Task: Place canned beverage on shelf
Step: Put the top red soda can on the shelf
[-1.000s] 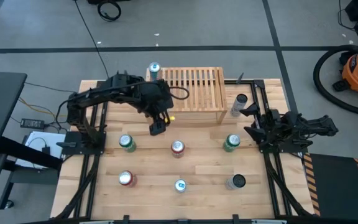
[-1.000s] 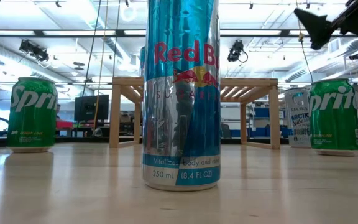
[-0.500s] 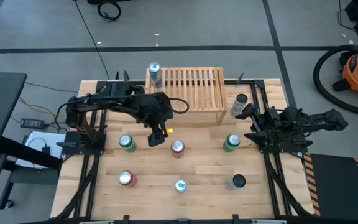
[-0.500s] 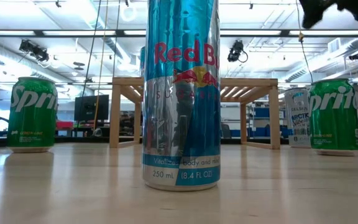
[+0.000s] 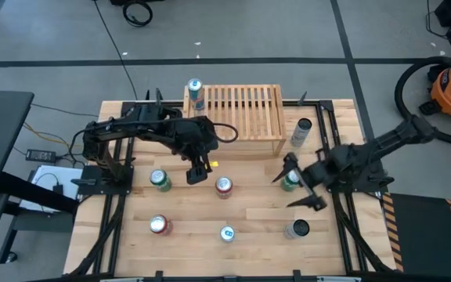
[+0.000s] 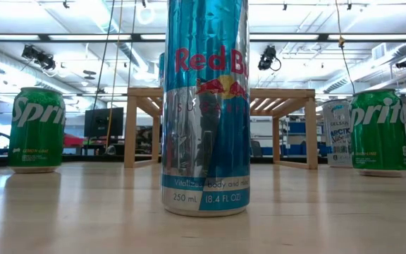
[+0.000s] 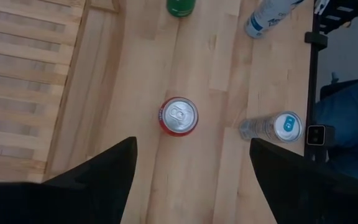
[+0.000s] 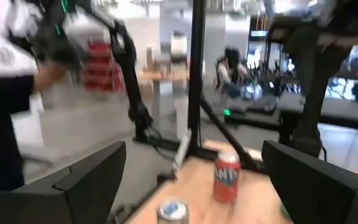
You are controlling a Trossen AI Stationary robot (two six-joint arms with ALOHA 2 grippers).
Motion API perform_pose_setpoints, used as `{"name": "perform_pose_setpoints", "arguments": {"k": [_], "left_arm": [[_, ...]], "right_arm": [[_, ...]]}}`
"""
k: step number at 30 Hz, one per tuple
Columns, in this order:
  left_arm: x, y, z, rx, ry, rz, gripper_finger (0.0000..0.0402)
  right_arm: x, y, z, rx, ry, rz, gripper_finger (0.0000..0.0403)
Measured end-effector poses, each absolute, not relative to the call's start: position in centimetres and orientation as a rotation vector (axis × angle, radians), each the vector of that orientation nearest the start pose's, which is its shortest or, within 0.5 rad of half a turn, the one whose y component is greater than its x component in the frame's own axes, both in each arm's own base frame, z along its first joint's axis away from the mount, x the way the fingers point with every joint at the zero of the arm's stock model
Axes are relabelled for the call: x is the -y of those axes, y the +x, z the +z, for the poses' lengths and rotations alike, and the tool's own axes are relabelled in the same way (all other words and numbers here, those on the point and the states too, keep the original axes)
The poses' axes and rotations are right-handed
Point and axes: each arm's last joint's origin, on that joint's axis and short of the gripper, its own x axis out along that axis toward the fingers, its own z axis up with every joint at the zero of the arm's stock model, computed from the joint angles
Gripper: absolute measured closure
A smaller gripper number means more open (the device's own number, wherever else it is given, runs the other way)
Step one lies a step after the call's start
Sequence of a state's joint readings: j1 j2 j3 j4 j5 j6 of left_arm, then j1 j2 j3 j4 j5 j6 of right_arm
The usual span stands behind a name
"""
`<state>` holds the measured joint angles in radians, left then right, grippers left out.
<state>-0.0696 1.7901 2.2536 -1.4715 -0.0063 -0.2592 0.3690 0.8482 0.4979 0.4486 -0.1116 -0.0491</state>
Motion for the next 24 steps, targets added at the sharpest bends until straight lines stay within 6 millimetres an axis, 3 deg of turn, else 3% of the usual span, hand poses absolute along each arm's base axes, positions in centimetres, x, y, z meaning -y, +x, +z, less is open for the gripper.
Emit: {"name": "perform_pose_setpoints", "arguments": {"k": [15,24], "left_arm": [[2.2,32.1,44.3,-1.009,-0.161,0.053,0.0088],[2.2,32.1,44.3,-1.009,-0.158,0.051,0.0088]], "right_arm": [[-11.3,24.1,25.5,-0.037,-0.082,0.44,0.0016],[-12.9,26.3,24.6,-0.089,-0.096,0.458,0.0016]]}}
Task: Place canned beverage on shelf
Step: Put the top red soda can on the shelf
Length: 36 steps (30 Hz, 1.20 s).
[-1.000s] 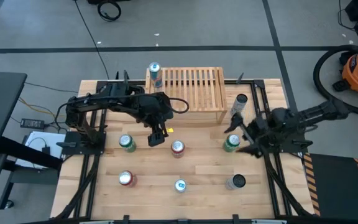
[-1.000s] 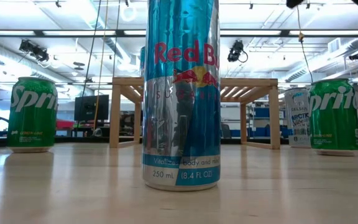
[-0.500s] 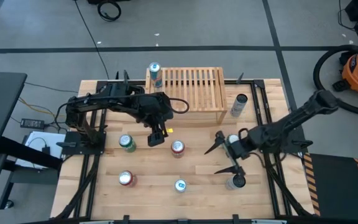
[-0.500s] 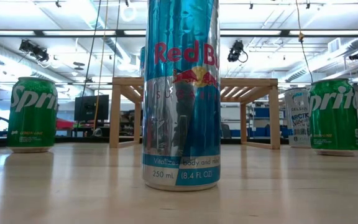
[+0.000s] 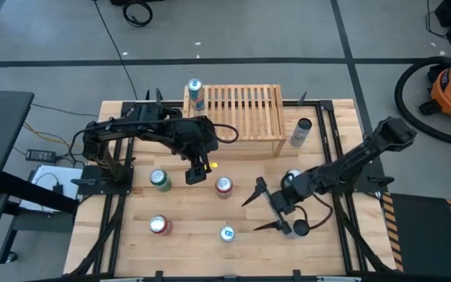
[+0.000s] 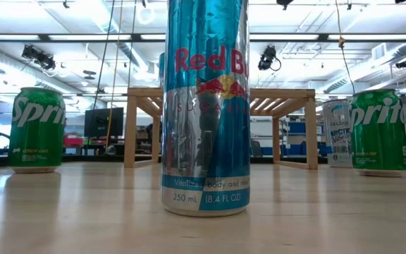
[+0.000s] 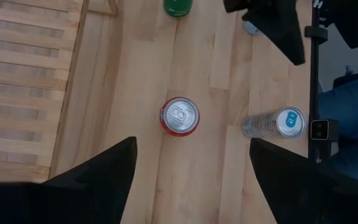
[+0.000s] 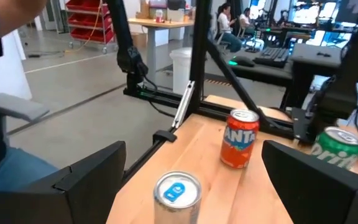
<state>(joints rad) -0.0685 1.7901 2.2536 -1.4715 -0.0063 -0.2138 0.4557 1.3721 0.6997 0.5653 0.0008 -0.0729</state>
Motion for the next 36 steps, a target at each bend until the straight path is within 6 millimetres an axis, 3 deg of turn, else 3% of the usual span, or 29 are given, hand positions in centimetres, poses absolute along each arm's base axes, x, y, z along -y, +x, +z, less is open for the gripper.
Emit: {"name": "perform_pose_setpoints", "arguments": {"k": [10,18,36], "left_arm": [[2.2,32.1,44.3,-1.009,-0.16,0.052,0.0088],[2.2,32.1,44.3,-1.007,-0.161,0.052,0.0088],[2.1,32.1,44.3,-1.002,-0.142,0.091,0.0088]], "right_arm": [[-14.0,25.2,24.9,-0.156,-0.157,0.361,0.0016],[-11.0,27.7,23.5,-0.181,-0.15,0.134,0.0016],[-7.2,32.2,18.0,-0.219,-0.082,-0.024,0.0016]]}}
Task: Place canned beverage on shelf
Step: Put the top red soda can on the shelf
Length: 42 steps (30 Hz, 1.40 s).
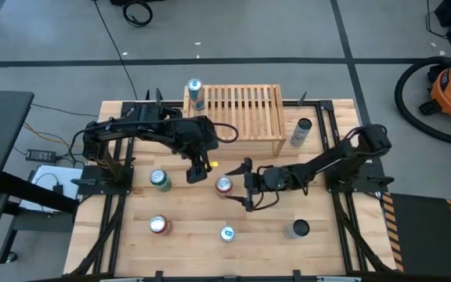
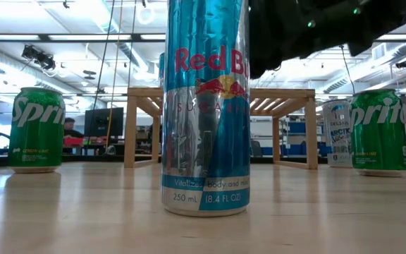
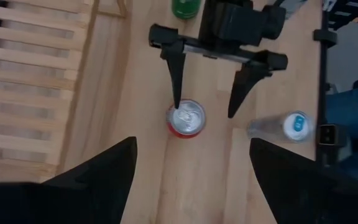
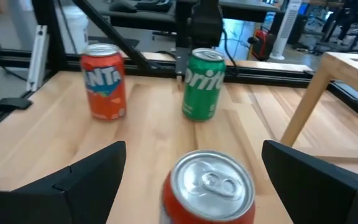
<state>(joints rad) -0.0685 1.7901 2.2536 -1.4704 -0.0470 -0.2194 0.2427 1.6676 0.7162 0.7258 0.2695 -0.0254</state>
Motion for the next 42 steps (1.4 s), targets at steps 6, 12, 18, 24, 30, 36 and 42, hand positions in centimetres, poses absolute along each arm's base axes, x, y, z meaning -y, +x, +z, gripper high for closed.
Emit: {"name": "perform_pose_setpoints", "arguments": {"k": [6,12,18,24,30,36,42], "left_arm": [[2.0,32.1,44.3,-1.002,-0.11,0.087,0.0088],[2.0,32.1,44.3,-1.002,-0.109,0.087,0.0088],[1.9,32.1,44.3,-1.0,-0.106,0.087,0.0088],[1.2,32.1,44.3,-0.999,-0.083,0.091,0.0088],[-0.2,32.2,44.3,-0.998,-0.071,0.11,0.0088],[-1.1,32.2,44.3,-0.997,-0.086,0.136,0.0088],[-1.2,32.1,44.3,-0.997,-0.088,0.14,0.0088]], "right_arm": [[-6.4,32.8,17.0,-0.215,-0.103,-0.048,0.0016],[-5.8,32.9,16.9,-0.227,-0.107,-0.067,0.0016],[-5.8,32.9,16.7,-0.248,-0.095,-0.022,0.0016],[-5.8,32.9,16.6,-0.252,-0.051,-0.001,0.0016],[-5.1,33.0,16.5,-0.272,-0.011,-0.028,0.0016],[-5.0,32.9,16.1,-0.309,0.004,-0.031,0.0016],[-5.1,32.8,16.0,-0.316,0.004,-0.025,0.0016]]}}
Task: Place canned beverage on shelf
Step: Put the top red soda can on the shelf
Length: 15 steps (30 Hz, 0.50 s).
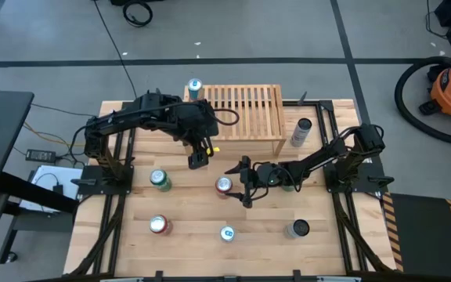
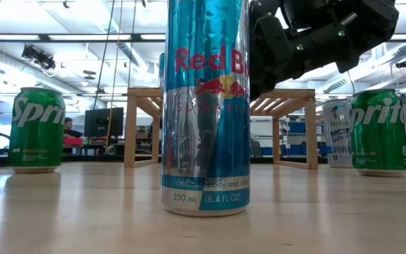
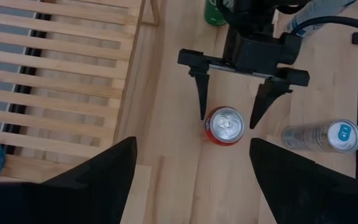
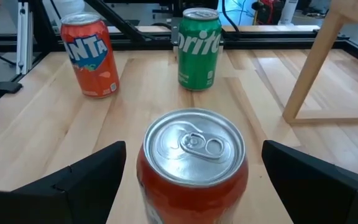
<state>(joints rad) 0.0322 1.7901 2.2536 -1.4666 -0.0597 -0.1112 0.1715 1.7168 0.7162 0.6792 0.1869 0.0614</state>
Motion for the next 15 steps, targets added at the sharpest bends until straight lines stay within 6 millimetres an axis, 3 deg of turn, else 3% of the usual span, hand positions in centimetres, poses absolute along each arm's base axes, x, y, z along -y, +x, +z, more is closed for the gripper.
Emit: {"name": "perform_pose_setpoints", "arguments": {"k": [15], "left_arm": [[-1.2,32.1,44.3,-1.002,-0.086,0.139,0.0088]], "right_arm": [[-5.2,34.0,13.8,-0.327,-0.006,-0.051,0.0016]]}}
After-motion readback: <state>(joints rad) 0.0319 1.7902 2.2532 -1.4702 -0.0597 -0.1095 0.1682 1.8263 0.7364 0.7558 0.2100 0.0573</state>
